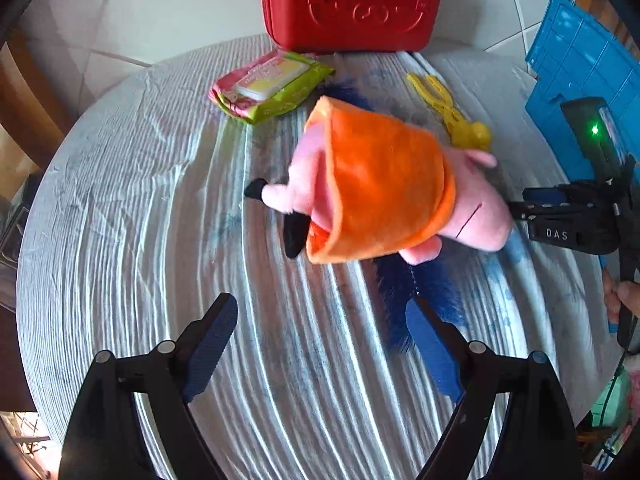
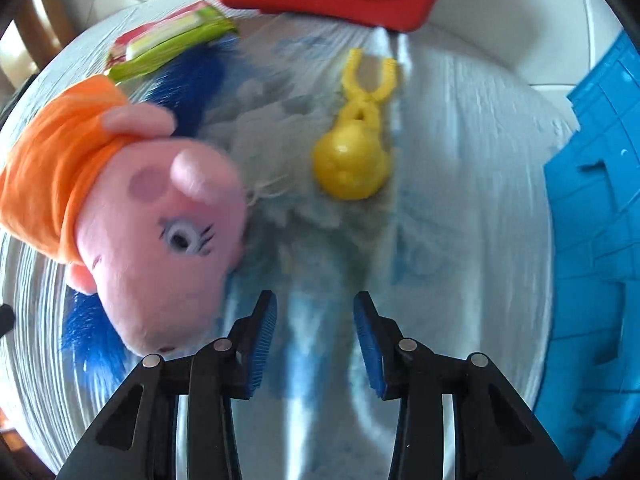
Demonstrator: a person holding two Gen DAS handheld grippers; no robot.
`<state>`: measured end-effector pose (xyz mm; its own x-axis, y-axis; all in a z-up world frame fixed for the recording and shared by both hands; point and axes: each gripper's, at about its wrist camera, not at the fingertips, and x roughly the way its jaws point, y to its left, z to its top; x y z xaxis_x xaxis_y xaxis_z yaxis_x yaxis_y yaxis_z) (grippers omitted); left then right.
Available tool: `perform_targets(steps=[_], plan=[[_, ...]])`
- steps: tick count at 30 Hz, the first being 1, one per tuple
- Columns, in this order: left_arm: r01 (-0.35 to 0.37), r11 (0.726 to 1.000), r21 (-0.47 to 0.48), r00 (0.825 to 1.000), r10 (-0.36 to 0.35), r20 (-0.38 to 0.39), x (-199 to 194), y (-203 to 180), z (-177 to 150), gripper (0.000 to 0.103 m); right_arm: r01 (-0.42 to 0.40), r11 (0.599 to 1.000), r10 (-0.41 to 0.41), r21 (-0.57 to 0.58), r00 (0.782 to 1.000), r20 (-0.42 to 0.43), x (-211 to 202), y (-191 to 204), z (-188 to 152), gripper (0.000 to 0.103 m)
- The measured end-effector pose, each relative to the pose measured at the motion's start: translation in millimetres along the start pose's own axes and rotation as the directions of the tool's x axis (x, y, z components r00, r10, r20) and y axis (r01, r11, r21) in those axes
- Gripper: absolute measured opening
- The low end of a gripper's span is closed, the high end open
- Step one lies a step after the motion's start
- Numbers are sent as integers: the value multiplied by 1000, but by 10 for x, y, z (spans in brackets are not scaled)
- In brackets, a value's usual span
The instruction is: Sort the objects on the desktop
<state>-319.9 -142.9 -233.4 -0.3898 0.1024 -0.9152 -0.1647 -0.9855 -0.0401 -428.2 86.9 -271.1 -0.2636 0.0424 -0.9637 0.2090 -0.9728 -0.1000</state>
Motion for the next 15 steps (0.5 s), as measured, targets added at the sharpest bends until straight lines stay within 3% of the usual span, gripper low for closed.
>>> perform_targets(steps=[1, 6, 11, 15], plan=[[-2, 1000, 2, 1000, 2, 18, -47, -12, 56, 87, -34, 999, 34, 17, 999, 2, -43, -55, -16, 46], [-34, 997, 73, 999, 33, 22, 59, -142, 381, 91, -192, 980, 189, 59, 980, 57, -294, -64, -178, 94], [-23, 991, 129, 998, 31, -62, 400, -153, 457, 91, -249, 968, 246, 41, 966, 76, -357, 145, -137, 94], [5, 993, 121, 996, 6, -92, 615, -106, 452, 91, -309, 944, 302, 113, 950, 74, -212, 163, -36, 94]])
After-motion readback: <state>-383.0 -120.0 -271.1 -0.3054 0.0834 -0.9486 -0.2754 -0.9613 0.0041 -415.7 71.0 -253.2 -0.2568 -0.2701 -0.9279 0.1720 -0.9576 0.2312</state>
